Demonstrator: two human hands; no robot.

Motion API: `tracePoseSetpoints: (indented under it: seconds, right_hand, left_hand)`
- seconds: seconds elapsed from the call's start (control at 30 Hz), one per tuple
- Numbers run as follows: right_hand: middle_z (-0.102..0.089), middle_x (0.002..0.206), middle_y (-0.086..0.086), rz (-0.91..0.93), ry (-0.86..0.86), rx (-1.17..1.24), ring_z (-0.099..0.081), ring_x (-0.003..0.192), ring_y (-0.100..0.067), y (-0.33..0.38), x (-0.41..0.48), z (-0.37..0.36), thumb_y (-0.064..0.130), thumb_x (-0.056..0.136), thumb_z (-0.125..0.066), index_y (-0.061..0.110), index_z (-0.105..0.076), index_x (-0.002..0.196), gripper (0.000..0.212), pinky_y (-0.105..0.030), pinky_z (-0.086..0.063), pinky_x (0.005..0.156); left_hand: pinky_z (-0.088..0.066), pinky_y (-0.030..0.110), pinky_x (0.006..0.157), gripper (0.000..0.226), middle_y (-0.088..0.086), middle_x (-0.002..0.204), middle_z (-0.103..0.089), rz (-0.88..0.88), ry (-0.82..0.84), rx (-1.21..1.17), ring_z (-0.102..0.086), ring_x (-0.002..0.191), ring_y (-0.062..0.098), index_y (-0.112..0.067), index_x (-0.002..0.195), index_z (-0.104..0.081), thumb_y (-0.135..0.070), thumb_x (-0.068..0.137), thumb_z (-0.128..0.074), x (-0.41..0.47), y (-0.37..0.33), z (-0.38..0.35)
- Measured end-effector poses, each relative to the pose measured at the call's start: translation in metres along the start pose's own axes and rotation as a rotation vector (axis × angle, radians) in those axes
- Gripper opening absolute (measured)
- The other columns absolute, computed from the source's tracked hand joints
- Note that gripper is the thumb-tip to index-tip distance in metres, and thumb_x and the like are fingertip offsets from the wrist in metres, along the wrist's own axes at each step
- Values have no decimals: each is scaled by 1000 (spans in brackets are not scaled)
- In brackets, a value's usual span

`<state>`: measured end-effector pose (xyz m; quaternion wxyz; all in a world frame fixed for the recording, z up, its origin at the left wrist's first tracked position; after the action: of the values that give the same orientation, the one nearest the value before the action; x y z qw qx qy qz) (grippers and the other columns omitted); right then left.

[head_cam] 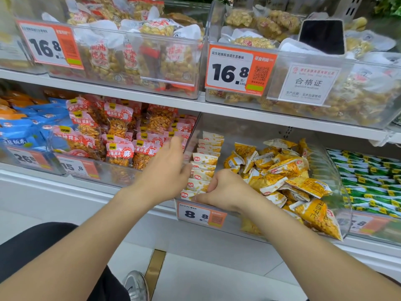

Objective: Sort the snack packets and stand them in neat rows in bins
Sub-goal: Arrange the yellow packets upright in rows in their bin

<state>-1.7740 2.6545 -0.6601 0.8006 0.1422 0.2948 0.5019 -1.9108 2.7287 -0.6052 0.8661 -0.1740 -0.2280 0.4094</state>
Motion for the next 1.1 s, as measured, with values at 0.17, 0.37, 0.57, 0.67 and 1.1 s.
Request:
tracePoseSetpoints:
  seconds: [0.17,0.37,0.57,0.67,1.1]
  right_hand:
    - [-55,82,6,-127,72,196,-56,64,-3,-2,-6,5,36,66,-100,15,-54,100,60,-13,-40,40]
    - [-67,109,3,-118,23,168,-67,100,-17,3,-1,-4,36,68,-98,16,-68,123,67,-30,-58,87]
    - [-79,92,-19,-30,-108,159,-79,83,-31,-9,8,47,20,100,-69,-1,-78,98,22,-45,-66,79]
    - [-75,109,-18,116,-446,-193,-70,103,-35,-7,16,84,-1,93,-58,7,-78,99,22,-48,-61,89]
    - [-65,123,-6,132,-388,-672,-54,126,-30,-18,66,84,22,90,-68,30,-63,124,35,-44,-37,109]
  left_hand:
    - [-30,26,50,20,2,86,-62,-8,-20,59,-57,72,18,-15,111,-43,-14,100,-59,1,-1,-1]
    - [-21,24,49,34,-2,83,-41,6,-2,104,-36,65,7,-17,100,-31,-1,93,-60,0,-8,-5]
    - [-33,30,63,28,3,105,-48,-5,16,217,-44,84,22,-15,115,-39,-10,96,-59,-2,-12,1]
    - [-42,36,81,50,8,126,-46,-147,-56,357,-45,105,27,-10,139,-41,-15,93,-60,0,-30,1]
    - [-51,44,95,28,1,120,-62,-448,70,229,-52,115,22,-22,122,-69,-13,99,-55,11,-82,-28]
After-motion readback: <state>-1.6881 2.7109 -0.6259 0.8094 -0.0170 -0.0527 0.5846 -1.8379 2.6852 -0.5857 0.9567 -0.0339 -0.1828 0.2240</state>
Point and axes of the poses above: each hand's wrist, its own x-axis towards the middle knuckle, its own z-axis out of the back of the hand, y = z × x, the point moved 9 cm from there along x, towards the middle knuckle
